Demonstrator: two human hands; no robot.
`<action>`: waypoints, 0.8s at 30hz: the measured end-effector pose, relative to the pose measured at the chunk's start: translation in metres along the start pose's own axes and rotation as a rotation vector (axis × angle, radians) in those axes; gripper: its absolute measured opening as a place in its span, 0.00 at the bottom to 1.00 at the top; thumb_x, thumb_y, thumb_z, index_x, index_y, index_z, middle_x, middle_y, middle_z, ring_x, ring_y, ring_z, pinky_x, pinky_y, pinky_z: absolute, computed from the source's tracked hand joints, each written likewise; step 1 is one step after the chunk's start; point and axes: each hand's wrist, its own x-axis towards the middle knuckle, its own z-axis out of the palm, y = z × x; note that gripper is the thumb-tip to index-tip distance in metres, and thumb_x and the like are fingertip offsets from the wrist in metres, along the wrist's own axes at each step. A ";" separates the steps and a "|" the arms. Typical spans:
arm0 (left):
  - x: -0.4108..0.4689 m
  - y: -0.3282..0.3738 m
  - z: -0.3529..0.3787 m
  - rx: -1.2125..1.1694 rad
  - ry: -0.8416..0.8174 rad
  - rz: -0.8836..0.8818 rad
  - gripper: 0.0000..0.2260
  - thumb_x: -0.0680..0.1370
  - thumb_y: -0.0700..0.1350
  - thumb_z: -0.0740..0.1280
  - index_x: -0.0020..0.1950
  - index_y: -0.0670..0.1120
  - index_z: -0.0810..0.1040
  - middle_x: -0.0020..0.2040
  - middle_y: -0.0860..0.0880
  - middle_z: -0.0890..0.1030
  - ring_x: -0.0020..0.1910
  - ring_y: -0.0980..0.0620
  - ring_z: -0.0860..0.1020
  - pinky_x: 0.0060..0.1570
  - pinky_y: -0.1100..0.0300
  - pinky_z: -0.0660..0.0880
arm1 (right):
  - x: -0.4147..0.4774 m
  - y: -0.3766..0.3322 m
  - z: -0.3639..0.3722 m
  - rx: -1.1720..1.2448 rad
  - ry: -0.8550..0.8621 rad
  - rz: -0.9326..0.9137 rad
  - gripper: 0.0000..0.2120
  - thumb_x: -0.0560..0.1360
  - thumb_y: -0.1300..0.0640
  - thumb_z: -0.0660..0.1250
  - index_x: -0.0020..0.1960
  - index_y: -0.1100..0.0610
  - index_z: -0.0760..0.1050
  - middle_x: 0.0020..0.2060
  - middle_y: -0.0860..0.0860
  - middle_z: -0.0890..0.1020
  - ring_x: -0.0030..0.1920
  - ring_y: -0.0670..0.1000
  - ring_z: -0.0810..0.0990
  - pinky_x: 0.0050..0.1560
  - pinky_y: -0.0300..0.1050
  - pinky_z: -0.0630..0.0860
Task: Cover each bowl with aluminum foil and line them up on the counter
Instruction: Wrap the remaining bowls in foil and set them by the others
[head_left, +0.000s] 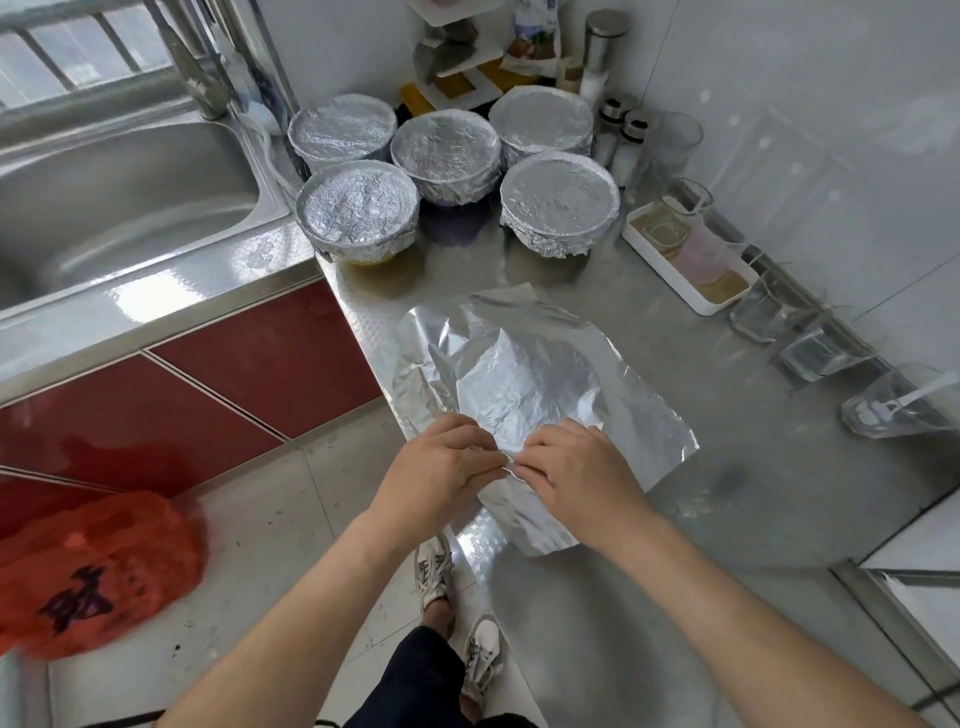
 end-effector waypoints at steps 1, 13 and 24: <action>0.000 -0.002 0.000 0.010 -0.002 0.023 0.11 0.78 0.53 0.66 0.48 0.49 0.86 0.45 0.54 0.82 0.48 0.52 0.77 0.43 0.57 0.77 | 0.000 0.000 0.001 -0.011 -0.004 -0.018 0.08 0.71 0.50 0.67 0.37 0.50 0.82 0.36 0.44 0.80 0.37 0.50 0.77 0.36 0.44 0.72; 0.002 -0.008 0.000 0.161 -0.005 0.166 0.08 0.77 0.48 0.67 0.47 0.48 0.86 0.44 0.52 0.82 0.45 0.50 0.78 0.42 0.57 0.77 | -0.001 0.003 0.004 0.060 -0.038 -0.082 0.15 0.75 0.47 0.60 0.40 0.51 0.82 0.38 0.44 0.80 0.40 0.49 0.77 0.38 0.45 0.75; 0.001 -0.009 -0.009 0.078 -0.019 0.035 0.10 0.78 0.49 0.65 0.50 0.47 0.85 0.47 0.53 0.82 0.51 0.51 0.76 0.49 0.61 0.75 | -0.002 0.013 0.001 0.160 -0.007 -0.017 0.15 0.76 0.50 0.60 0.41 0.54 0.83 0.42 0.46 0.81 0.43 0.51 0.77 0.45 0.45 0.75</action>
